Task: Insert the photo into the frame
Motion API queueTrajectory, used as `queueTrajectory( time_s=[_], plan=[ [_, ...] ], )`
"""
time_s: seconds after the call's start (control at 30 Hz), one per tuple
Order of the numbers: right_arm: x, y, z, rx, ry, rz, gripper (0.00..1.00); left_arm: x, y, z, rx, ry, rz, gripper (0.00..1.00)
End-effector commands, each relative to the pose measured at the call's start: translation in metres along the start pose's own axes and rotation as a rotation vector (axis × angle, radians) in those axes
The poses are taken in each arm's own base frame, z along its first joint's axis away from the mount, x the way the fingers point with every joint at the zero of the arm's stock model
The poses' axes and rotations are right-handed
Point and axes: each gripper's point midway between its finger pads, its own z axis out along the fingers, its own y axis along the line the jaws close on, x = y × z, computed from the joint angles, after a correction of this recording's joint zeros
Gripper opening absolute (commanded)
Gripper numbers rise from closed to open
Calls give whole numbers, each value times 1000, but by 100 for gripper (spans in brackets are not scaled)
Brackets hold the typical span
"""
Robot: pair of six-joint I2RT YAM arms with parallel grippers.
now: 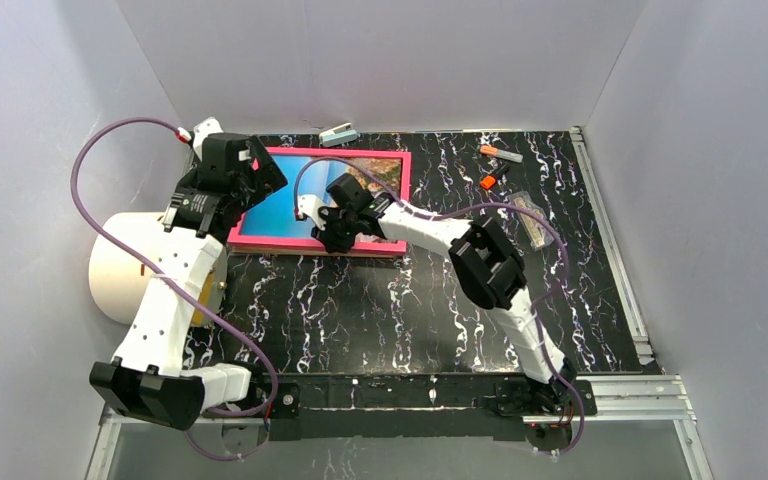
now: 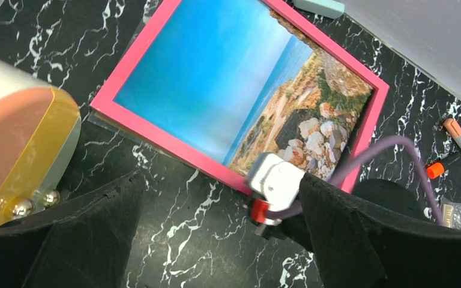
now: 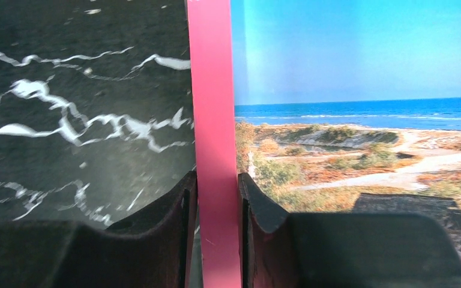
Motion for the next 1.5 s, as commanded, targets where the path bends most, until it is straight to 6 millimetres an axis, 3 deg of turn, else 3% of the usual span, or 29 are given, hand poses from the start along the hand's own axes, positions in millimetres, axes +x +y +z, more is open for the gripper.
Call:
queueTrajectory(
  time_s=[0.0,0.33,0.53,0.7,1.03,1.1,1.23,1.33,1.47],
  plan=[
    [-72,1,-67,52,-187,-34,10,15,21,-8,-50,17,-57,99],
    [-97,21,-128,111,-382,37,7,55,20,-7,0,121,-133,98],
    [-108,13,-143,192,-477,87,6,78,16,1,36,171,-189,98],
    [-112,10,-157,233,-517,106,6,85,-2,17,128,171,-238,98],
    [-117,30,-188,198,-609,221,5,115,-25,48,270,213,-269,98],
    [-118,36,-190,170,-613,236,5,117,-38,50,335,228,-273,98],
    [-115,50,-190,104,-621,315,5,119,-53,55,402,251,-283,93],
    [-114,57,-189,61,-629,376,5,125,-53,59,402,267,-287,83],
    [-112,60,-185,37,-617,473,5,130,-55,58,411,293,-305,57]
  ],
)
